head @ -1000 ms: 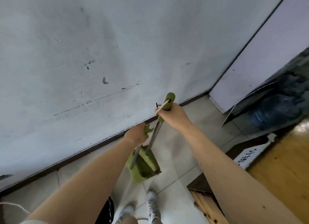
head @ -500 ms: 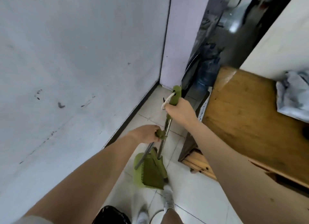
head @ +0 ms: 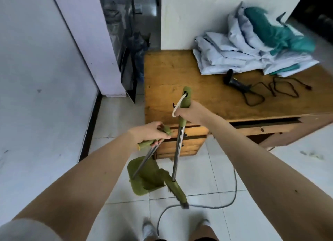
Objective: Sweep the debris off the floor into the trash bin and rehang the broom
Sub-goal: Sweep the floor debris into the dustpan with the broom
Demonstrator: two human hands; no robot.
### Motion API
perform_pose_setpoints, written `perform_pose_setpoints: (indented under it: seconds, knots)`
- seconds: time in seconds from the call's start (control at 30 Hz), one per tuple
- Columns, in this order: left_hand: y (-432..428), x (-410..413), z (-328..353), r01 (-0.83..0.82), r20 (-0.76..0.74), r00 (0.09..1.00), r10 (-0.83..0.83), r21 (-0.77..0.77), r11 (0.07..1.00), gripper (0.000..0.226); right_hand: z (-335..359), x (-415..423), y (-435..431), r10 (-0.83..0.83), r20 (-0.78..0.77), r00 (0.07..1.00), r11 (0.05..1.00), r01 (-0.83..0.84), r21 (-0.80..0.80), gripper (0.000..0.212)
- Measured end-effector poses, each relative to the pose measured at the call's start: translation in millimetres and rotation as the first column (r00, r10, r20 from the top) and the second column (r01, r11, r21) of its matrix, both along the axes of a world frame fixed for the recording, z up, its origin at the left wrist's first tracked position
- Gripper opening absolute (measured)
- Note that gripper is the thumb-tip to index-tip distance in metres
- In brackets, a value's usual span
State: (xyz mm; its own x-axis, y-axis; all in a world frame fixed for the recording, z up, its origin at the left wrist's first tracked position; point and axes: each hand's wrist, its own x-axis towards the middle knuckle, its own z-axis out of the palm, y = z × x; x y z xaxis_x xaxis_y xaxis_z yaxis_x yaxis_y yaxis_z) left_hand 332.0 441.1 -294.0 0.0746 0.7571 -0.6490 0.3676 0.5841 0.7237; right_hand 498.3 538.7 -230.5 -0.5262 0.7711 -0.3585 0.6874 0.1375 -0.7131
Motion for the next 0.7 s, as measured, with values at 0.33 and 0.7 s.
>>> perform_pose_setpoints:
  seconds: [0.33,0.7]
  knots:
    - [83,153,-11,0.33,-0.089,0.932,-0.352,-0.198,0.923,0.039,-13,211,42,-0.196,0.089,0.977,0.979,0.2,-0.037,0.013]
    - [147,323,-14,0.423,-0.029,0.901,-0.432,-0.151,0.893,0.046,-21,397,72,-0.423,0.088,0.902,0.906,0.423,0.019,0.018]
